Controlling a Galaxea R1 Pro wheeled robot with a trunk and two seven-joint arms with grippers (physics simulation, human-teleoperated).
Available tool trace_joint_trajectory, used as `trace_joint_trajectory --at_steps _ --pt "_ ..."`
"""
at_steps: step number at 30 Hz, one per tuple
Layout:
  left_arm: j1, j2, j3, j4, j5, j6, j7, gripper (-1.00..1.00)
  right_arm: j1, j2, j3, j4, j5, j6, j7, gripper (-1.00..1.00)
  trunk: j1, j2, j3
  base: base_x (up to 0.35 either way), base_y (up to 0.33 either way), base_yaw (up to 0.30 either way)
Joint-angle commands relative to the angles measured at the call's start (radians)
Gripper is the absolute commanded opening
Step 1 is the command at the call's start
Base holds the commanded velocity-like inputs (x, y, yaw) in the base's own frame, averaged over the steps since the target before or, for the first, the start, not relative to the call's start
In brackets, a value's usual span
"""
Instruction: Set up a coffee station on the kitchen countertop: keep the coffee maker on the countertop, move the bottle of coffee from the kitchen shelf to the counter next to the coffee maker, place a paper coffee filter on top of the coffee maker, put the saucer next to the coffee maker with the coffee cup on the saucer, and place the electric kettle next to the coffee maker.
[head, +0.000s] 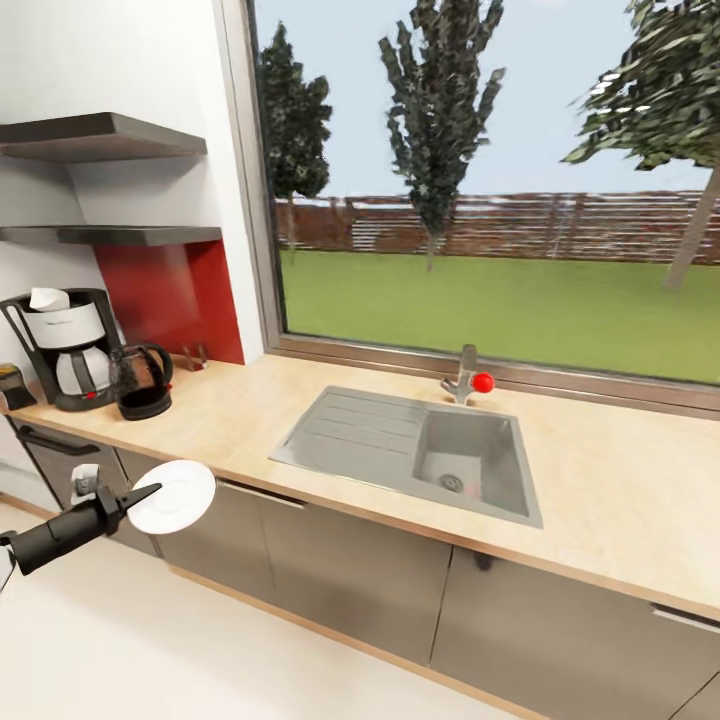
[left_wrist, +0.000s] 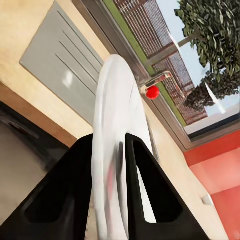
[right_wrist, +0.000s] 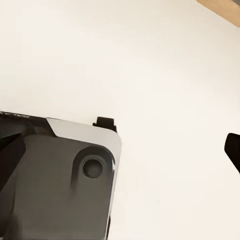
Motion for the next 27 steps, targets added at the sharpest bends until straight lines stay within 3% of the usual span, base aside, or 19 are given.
trace_joint_trajectory --at_steps 1,12,27 --pt "-0.001 0.000 0.001 0.001 0.001 0.003 -0.001 -1.00 0.000 0.000 0.005 0.001 0.006 -0.002 0.000 1.00 0.001 -0.002 -0.002 0.003 0.304 0.000" --pt "-0.001 0.001 0.001 0.002 0.000 0.003 -0.001 -1.00 0.001 0.001 0.005 0.001 0.005 0.002 0.000 1.00 0.001 -0.002 -0.002 0.000 0.305 0.016" --pt "-0.001 0.002 0.007 0.006 -0.002 0.001 0.003 -1.00 0.001 0.012 0.005 0.001 0.005 0.004 -0.001 1.00 0.001 -0.002 -0.010 0.120 0.292 0.225"
